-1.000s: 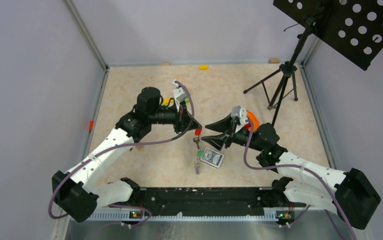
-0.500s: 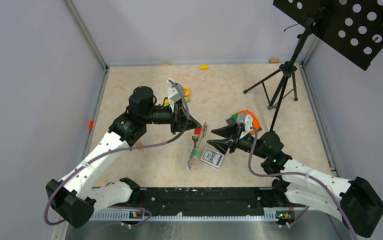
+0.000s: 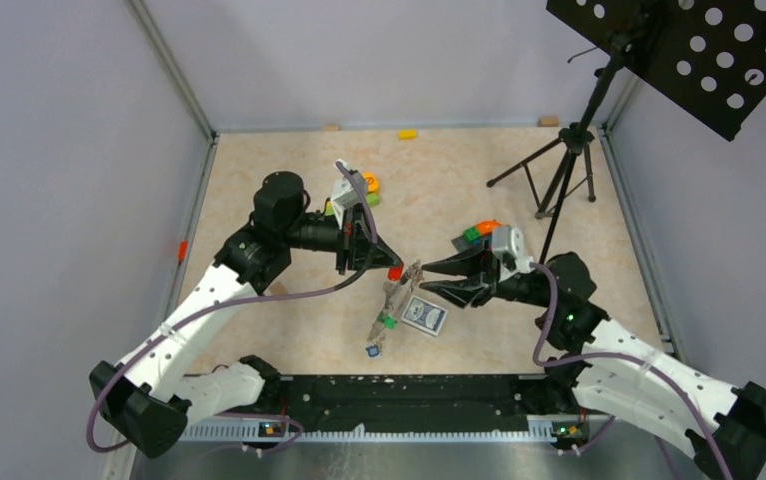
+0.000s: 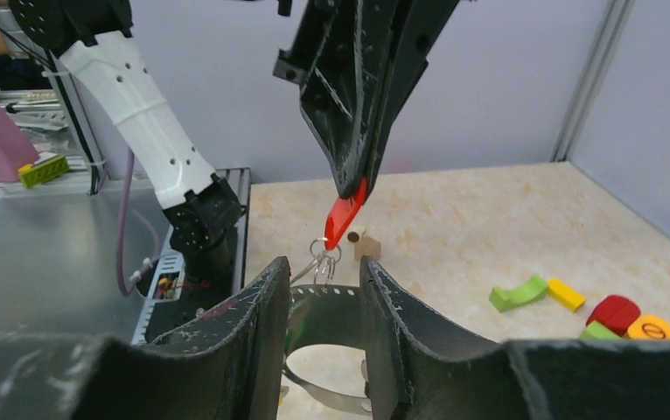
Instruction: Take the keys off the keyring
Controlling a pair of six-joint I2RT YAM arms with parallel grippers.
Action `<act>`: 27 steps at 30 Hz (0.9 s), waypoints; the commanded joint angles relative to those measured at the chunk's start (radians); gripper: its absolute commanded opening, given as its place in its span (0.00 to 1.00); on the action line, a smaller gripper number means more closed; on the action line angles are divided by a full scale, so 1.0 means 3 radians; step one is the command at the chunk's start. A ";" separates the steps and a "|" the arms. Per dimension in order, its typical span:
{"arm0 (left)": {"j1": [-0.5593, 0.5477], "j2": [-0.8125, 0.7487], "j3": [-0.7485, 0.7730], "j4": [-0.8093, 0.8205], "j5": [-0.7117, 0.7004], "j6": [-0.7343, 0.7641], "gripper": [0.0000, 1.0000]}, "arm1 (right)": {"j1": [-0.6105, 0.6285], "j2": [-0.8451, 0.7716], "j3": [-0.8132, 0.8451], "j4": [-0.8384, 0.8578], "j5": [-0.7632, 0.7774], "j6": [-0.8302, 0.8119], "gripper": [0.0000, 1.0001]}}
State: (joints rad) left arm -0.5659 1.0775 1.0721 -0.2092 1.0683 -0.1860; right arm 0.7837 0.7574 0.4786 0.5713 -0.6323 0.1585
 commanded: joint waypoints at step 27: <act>-0.0016 -0.0191 0.0150 0.0635 0.0072 -0.0377 0.00 | 0.0929 0.0192 0.0118 -0.0102 0.1376 -0.1022 0.23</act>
State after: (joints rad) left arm -0.5674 1.0473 1.0790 -0.1020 1.0767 -0.2863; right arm 1.0420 0.8082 0.5049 0.4870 -0.2329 -0.1341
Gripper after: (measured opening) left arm 0.006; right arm 0.235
